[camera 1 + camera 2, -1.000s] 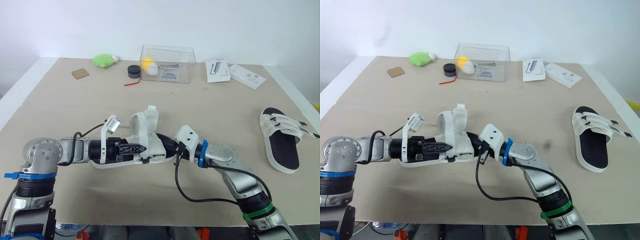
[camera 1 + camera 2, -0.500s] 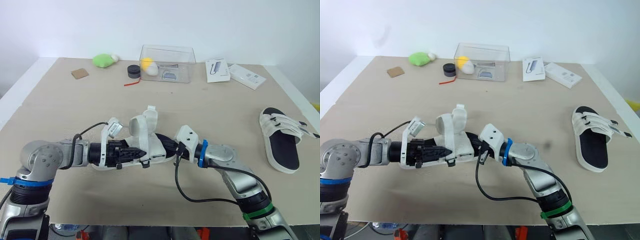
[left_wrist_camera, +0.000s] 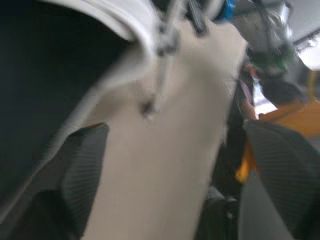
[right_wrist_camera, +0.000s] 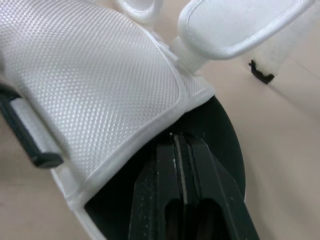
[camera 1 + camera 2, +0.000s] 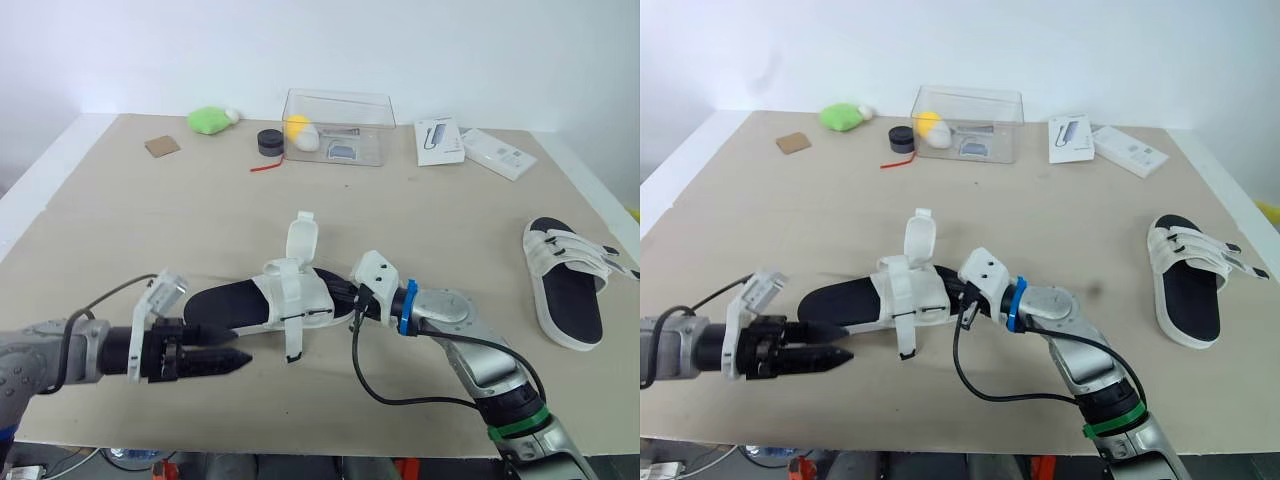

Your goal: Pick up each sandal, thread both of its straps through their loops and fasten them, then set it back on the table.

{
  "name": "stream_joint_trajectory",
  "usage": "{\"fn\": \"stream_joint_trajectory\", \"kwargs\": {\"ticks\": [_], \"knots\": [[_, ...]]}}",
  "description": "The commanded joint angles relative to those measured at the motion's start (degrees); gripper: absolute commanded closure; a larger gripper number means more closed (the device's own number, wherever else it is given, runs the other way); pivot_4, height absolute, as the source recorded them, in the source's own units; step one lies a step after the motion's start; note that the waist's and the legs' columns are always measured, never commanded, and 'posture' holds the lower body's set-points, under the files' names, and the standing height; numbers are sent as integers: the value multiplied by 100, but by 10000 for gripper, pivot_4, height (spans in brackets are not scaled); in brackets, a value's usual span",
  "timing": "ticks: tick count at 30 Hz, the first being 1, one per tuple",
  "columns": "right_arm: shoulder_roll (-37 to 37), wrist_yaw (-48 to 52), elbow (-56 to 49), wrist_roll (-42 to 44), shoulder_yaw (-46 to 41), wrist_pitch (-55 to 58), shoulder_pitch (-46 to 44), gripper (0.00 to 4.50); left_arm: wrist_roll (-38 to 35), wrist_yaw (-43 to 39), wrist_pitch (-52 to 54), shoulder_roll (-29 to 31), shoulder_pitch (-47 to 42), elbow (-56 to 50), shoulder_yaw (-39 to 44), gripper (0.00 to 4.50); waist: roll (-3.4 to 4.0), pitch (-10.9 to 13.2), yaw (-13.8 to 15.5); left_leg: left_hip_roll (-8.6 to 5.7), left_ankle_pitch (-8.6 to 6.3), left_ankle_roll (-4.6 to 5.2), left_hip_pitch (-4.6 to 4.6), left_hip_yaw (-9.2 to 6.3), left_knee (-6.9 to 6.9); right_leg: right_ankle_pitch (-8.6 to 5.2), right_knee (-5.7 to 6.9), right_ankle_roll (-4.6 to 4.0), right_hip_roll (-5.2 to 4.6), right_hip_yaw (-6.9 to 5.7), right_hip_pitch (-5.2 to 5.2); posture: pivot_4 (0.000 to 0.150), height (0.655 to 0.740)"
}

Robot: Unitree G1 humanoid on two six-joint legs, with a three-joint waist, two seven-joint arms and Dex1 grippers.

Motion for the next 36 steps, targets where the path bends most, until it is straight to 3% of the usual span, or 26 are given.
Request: {"fn": "stream_joint_trajectory", "kwargs": {"ticks": [1,6,13,16,17,18,19,20,21,22,23,24,27,36], "knots": [[33,44,172,-62,176,110,24,45000,830,104,-717,-165,335,-415,-655,309,0,0,2,0,-1,-1,0,1,0,1,0,-1,-2,0,-1,1500,7400],[28,60,199,-59,176,106,-14,45000,1280,610,-1207,-938,28,-229,-1154,309,-4,-3,5,1,1,2,-2,4,0,5,0,-6,1,-1,-5,1500,7400],[5,80,159,-66,164,121,17,45000,1594,827,-1488,-1458,-346,151,-1385,309,-4,-3,6,3,3,4,-2,1,-1,7,2,-3,8,0,20,1500,7400],[8,76,163,-68,152,126,13,45000,1614,818,-1481,-1565,-438,214,-1436,7752,-4,-3,4,2,4,7,-1,0,2,8,2,-3,9,0,21,1500,7400],[8,74,166,-69,150,124,12,45000,1587,803,-1465,-1582,-436,204,-1448,12958,-4,-4,4,2,4,7,-1,0,3,8,2,-3,8,1,22,1500,7400],[5,72,162,-71,147,125,13,45000,1549,778,-1434,-1588,-424,183,-1470,12958,-4,-4,3,2,4,7,-1,0,3,8,2,-3,8,1,23,1500,7400],[4,70,158,-71,144,129,14,45000,1524,762,-1416,-1590,-415,166,-1483,19517,-4,-3,3,2,4,7,-1,0,3,8,2,-3,8,1,23,1500,7400],[0,72,156,-74,144,128,15,45000,1482,744,-1380,-1581,-402,144,-1488,20200,-4,-3,3,3,4,6,-1,0,3,8,2,-3,8,1,23,1500,7400],[-2,73,155,-76,145,127,15,45000,1453,731,-1358,-1571,-393,129,-1493,25480,-4,-4,3,3,4,6,-1,0,2,8,2,-3,9,0,23,1500,7400],[-3,74,156,-77,144,126,16,45000,1391,686,-1311,-1528,-354,82,-1496,25480,-4,-3,3,3,4,6,-1,0,2,8,2,-2,10,0,23,1500,7400],[-6,76,156,-79,146,122,17,45000,1350,649,-1278,-1490,-317,42,-1501,31787,-4,-4,3,3,4,6,-1,-1,2,8,2,-2,10,0,23,1500,7400],[-8,77,152,-79,147,123,17,45000,1320,619,-1252,-1449,-280,6,-1507,32732,-5,-4,2,3,4,6,-1,-1,2,8,2,-2,10,1,23,1500,7400],[-9,88,168,-81,151,105,10,45000,1286,393,-1223,-1219,-94,-192,-1564,44506,-4,-4,2,3,4,6,-1,-1,3,8,2,-2,9,1,23,1500,7400],[36,109,228,-86,193,42,-41,45000,1484,32,-1368,-678,351,-639,-1620,44506,-2,-3,-3,3,3,5,0,0,3,7,2,-2,6,1,21,1500,7400]]}}
